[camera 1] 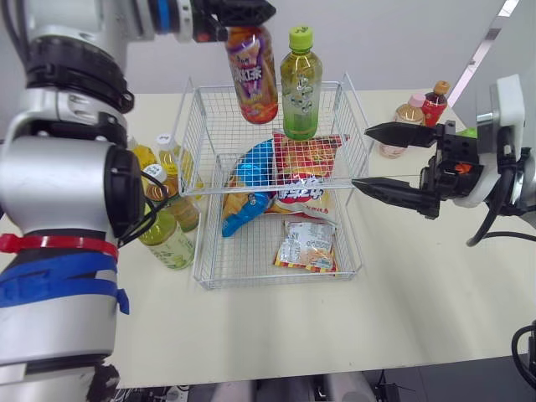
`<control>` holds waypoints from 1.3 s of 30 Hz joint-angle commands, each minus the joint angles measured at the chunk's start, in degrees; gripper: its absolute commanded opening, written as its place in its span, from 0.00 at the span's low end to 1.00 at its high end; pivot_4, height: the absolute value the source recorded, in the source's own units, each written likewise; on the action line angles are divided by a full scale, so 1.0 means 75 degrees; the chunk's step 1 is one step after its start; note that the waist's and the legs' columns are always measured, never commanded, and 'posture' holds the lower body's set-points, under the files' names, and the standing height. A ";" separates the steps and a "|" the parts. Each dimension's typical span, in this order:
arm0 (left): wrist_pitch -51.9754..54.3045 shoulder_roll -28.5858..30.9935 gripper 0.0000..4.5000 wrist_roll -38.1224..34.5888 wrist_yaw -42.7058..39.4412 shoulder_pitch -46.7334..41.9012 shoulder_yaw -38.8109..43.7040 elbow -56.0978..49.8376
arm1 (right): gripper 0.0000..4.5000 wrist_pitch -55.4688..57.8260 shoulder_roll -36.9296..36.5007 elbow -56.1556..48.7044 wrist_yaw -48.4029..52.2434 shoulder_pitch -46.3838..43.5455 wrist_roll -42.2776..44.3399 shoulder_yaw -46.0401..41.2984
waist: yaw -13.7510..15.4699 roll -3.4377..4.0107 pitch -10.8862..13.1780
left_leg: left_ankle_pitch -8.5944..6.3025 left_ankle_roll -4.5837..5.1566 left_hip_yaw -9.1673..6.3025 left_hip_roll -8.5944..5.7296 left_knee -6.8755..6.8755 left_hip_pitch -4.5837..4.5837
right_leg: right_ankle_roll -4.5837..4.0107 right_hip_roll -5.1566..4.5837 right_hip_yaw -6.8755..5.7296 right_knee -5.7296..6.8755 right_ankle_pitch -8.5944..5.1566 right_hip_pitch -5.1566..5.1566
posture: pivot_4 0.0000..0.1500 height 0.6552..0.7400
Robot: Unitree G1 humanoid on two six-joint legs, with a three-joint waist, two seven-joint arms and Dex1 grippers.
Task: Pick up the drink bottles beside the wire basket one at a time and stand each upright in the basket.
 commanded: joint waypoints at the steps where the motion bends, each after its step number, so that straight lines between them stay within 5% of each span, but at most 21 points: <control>1: -0.0363 -0.0039 0.31 0.0014 0.0094 -0.0210 0.0352 -0.0095 | 1.00 -0.0058 -0.0144 -0.0300 -0.0175 0.0035 0.0179 -0.0376 | -0.0001 0.0000 0.0000 | 0.0000 0.0000 0.0001 -0.0001 0.0000 0.0000 | 0.0000 0.0000 0.0002 0.0001 0.0000 0.0000 | 1.00 0.95; 15: -0.0493 -0.0353 0.31 0.0224 0.0000 0.0007 0.0539 0.0027 | 1.00 -0.0043 -0.0219 -0.0379 -0.0547 0.0008 0.0360 -0.0324 | 0.0016 -0.0002 0.0001 | 0.0000 0.0000 0.0000 -0.0006 0.0017 0.0000 | 0.0001 -0.0001 0.0003 0.0021 -0.0001 0.0000 | 1.00 0.95; 25: -0.0365 -0.0160 0.99 0.0239 -0.0597 -0.0015 0.0686 -0.0171 | 1.00 -0.0044 -0.0244 -0.0400 -0.0632 0.0016 0.0390 -0.0310 | 0.0009 -0.0002 0.0001 | 0.0000 0.0000 -0.0001 -0.0005 0.0049 0.0000 | 0.0002 0.0000 0.0005 0.0043 -0.0001 0.0002 | 1.00 0.95; 33: 0.0623 0.0791 0.99 0.0009 -0.1345 0.0290 0.0778 -0.1403 | 1.00 -0.0090 -0.0333 -0.0343 -0.0498 -0.0058 0.0424 -0.0257 | -0.0015 -0.0001 0.0001 | -0.0001 0.0001 -0.0001 -0.0001 0.0059 0.0000 | 0.0002 0.0005 0.0007 0.0046 -0.0001 0.0003 | 1.00 0.95; 39: 0.1892 0.2014 0.99 -0.0418 -0.1122 0.1465 0.1230 -0.3843 | 1.00 -0.0149 -0.0312 -0.0161 -0.0309 -0.0333 0.0284 -0.0005 | -0.0048 0.0003 0.0002 | 0.0000 0.0001 -0.0001 0.0004 0.0063 0.0007 | 0.0002 0.0010 0.0016 0.0053 -0.0001 0.0003 | 1.00 0.95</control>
